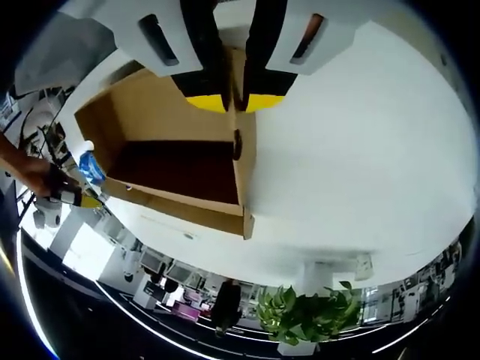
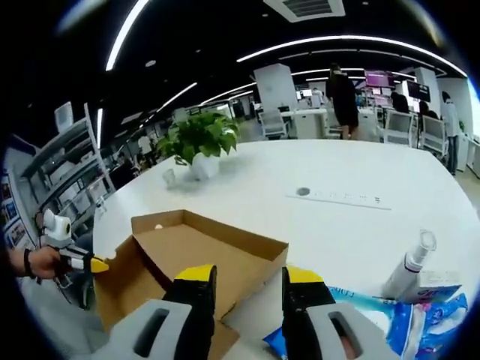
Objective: Operate the shoe box by opening the lid, removing the specified soft item, and placing it in the target area until the item is outside and the box remains undamaged.
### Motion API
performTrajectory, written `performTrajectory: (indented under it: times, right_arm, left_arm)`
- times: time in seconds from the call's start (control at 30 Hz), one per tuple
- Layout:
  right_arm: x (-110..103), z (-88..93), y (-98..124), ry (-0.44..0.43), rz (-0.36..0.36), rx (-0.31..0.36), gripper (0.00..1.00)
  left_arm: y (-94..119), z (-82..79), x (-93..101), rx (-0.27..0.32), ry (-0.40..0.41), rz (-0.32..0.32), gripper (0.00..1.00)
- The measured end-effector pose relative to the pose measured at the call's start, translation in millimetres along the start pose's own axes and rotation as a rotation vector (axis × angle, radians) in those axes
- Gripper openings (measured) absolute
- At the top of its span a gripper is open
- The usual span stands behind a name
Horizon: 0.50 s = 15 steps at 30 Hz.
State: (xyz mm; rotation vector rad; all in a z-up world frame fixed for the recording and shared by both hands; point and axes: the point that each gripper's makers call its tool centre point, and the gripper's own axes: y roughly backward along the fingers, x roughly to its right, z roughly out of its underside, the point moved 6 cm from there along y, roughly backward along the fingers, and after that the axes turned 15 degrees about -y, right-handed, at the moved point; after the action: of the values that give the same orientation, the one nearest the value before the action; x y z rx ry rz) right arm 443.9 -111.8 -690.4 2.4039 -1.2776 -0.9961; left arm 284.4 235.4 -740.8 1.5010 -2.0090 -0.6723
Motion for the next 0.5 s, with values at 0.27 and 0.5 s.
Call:
performTrajectory:
  times: [0.27,0.5]
  right_arm:
    - [1.9,-7.6,-21.5,-0.008,0.013,-0.037,0.31]
    - [6.0,-16.3,-38.0,0.005,0.022,-0.063,0.29]
  left_arm:
    - [-1.7,0.4,-2.0,-0.001,0.01,0.001,0.06]
    - [-2.9,0.4,-2.9,-0.001,0.011,0.0,0.06]
